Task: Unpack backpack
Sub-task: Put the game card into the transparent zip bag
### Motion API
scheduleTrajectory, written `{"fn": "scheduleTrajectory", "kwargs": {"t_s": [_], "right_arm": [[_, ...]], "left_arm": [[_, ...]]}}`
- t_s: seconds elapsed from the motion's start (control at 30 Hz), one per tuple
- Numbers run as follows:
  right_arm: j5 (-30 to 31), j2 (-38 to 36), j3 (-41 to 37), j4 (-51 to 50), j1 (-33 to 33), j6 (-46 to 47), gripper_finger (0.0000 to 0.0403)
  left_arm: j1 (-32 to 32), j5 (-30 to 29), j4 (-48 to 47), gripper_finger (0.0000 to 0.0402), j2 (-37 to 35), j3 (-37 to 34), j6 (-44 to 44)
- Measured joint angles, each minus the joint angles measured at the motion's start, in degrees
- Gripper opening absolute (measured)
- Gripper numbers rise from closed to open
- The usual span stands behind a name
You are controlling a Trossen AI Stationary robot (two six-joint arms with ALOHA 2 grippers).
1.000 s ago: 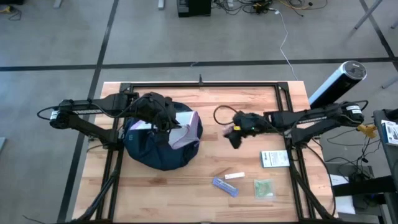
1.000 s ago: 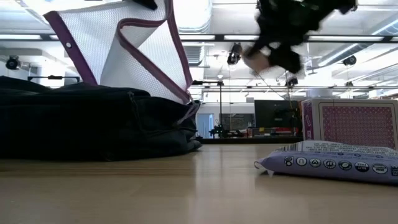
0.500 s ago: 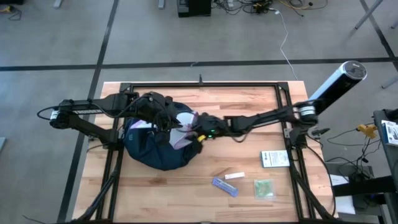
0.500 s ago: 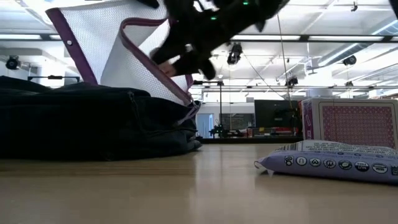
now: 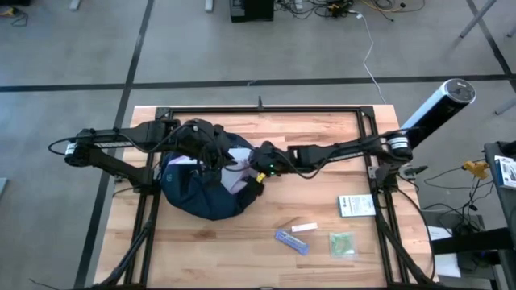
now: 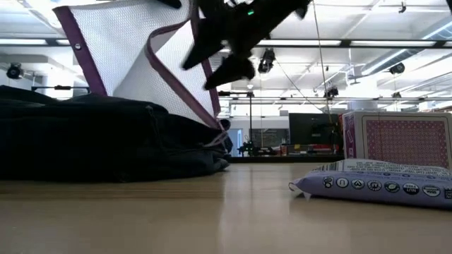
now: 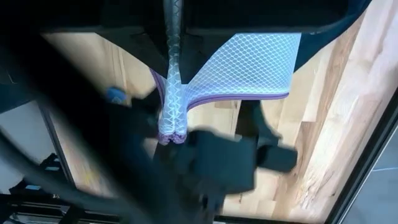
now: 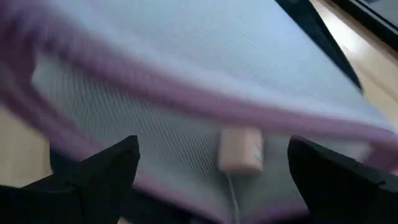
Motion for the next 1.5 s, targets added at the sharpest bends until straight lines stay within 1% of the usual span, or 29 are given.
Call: {"fn": "scheduleTrajectory", "kwargs": {"t_s": [0.1,0.2,0.27,0.4,0.47,0.53,0.63,0.8,0.9,1.0,1.07,1.17,1.27,1.4,1.5], "right_arm": [[-0.64,-4.32,-1.03,-8.52,1.90,-6.53,0.0378],[-5.61,-8.59,-3.74,-16.06,4.47,-12.56,0.0379],[-9.34,-11.31,-5.37,-19.70,6.33,-13.27,0.0379],[-10.09,-15.16,-8.24,-27.25,11.93,-10.55,0.0379],[-10.15,-15.62,-9.86,-29.18,15.33,-8.40,0.0379],[-10.30,-15.34,-12.12,-28.74,18.68,-5.83,0.0379],[-10.57,-14.33,-15.25,-24.68,21.92,-3.16,0.0380],[-9.67,-13.91,-20.29,-17.13,21.89,-2.05,0.0380],[-9.60,-13.14,-25.16,-16.38,21.96,-3.83,0.0380],[-9.98,-11.40,-28.69,-15.96,22.05,-2.56,0.0380],[-9.18,-9.84,-29.98,-15.42,22.29,-1.63,0.0380],[-8.72,-7.52,-30.15,-13.99,22.33,-1.54,0.0380],[-10.92,-5.99,-27.79,-11.15,22.50,-1.20,0.0375],[-11.41,-5.52,-24.54,-10.79,23.24,-4.43,0.0359],[-9.43,-4.43,-23.90,-10.72,23.10,-7.41,0.0338]], "left_arm": [[0.00,0.00,0.53,0.0000,0.00,0.00,0.07],[0.00,0.00,0.60,0.0000,0.00,0.00,0.29],[0.00,0.00,0.63,0.0000,0.00,0.00,0.63],[0.00,0.02,0.64,0.0000,0.00,0.00,0.87],[0.00,0.02,0.56,0.0000,0.00,0.00,0.87],[0.00,0.02,0.58,0.0000,0.00,0.00,0.87],[0.00,0.02,0.56,0.0000,0.00,0.00,0.89],[0.00,0.04,0.56,0.0000,0.00,0.00,1.07],[0.02,0.04,0.58,0.0000,0.00,0.00,1.07],[0.00,0.07,0.52,0.0000,0.00,0.00,1.07],[0.00,0.07,0.54,0.0000,0.00,0.00,1.07],[0.00,0.07,0.56,0.0000,0.00,0.00,0.98],[0.00,0.09,0.56,0.0000,0.00,0.00,0.88],[0.00,0.09,0.58,0.0000,0.00,0.00,0.85],[0.01,0.07,0.60,0.0000,0.00,0.00,0.75]]}}
